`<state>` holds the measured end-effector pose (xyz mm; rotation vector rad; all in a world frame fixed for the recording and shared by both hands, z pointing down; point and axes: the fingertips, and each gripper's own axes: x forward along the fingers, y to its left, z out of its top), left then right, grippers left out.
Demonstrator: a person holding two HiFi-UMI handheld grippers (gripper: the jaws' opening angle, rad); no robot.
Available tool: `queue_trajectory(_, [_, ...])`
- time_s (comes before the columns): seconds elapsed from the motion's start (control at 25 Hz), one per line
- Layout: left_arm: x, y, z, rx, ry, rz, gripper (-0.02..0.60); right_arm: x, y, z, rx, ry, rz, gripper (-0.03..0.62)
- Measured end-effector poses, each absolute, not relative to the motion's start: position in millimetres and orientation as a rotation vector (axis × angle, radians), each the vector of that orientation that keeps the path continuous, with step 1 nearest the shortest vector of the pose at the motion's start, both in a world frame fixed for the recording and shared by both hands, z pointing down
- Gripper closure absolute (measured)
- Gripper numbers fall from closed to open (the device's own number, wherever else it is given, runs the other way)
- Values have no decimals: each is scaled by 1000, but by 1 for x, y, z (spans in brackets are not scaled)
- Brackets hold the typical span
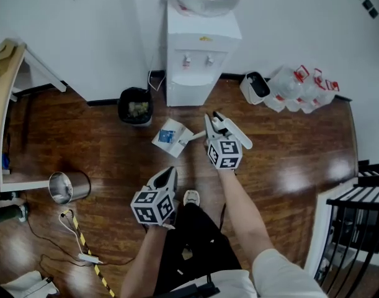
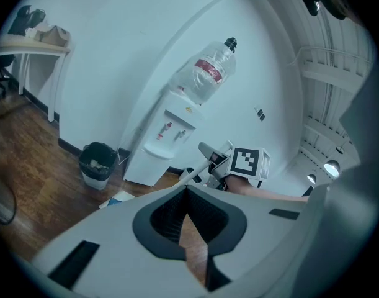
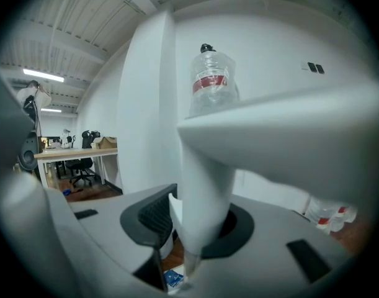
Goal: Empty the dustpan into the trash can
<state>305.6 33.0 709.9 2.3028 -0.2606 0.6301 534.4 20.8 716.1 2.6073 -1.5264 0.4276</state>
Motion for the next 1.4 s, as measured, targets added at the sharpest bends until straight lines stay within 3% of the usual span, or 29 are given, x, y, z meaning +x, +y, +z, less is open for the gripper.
queue_trajectory(0.4, [273,9,680,2250,-441,592,588,534,-5,663,2512,-1634,385,469])
queue_trajectory(0.76, [214,-10,665,2216,-624,558,588,478,-27,586,2255,-1966,269,476])
queue_trajectory(1.4, [61,-61,625,2066,-1049,334,588,290,-158,477,1640,-2492,159,493])
